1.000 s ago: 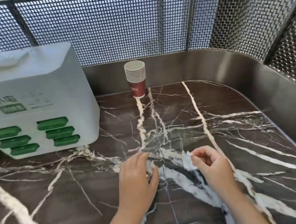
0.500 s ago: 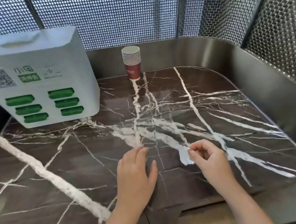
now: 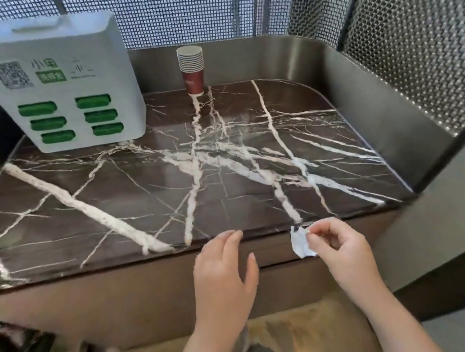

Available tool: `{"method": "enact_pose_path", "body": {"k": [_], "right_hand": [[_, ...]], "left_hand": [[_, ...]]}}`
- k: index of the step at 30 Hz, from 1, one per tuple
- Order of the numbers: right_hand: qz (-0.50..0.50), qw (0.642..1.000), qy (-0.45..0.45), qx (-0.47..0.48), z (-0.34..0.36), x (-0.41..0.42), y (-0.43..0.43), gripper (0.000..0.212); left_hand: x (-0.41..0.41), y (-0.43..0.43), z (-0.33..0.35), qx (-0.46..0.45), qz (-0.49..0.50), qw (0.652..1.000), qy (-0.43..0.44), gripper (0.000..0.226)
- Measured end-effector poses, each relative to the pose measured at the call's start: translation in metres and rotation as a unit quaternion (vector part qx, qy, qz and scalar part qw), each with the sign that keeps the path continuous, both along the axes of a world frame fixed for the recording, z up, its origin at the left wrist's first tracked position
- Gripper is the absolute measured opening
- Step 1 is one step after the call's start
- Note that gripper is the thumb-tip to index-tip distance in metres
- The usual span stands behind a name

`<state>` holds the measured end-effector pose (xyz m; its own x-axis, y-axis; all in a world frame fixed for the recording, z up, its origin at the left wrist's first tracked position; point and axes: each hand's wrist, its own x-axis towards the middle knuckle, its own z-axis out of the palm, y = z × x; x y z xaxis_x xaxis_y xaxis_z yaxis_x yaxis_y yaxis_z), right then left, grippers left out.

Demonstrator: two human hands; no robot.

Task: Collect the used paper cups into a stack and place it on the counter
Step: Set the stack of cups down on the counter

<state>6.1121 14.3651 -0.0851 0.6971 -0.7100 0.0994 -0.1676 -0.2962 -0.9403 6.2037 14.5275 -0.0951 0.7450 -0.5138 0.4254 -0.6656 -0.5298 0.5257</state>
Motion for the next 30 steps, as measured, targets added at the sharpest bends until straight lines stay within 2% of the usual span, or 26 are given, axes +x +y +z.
{"method": "enact_pose_path", "body": {"k": [7,14,24,30], "right_hand": [[-0.011,1.000,-0.004,0.014,-0.007,-0.042,-0.008,0.024],[0.013,0.999,0.046,0.019,-0.026,-0.060,-0.043,0.019],[0.013,0.993,0.083,0.078,-0.116,-0.078,-0.077,0.019],[0.000,0.987,0.062,0.148,-0.171,-0.064,-0.083,0.018]], "left_hand": [[-0.037,-0.006,-0.022,0.035,-0.008,0.998,-0.043,0.035],[-0.064,-0.039,-0.045,0.060,0.010,0.997,-0.039,0.038],[-0.085,-0.086,-0.120,0.126,0.034,0.991,-0.029,0.037],[-0.089,-0.109,-0.168,0.216,0.018,0.976,0.001,0.048]]}}
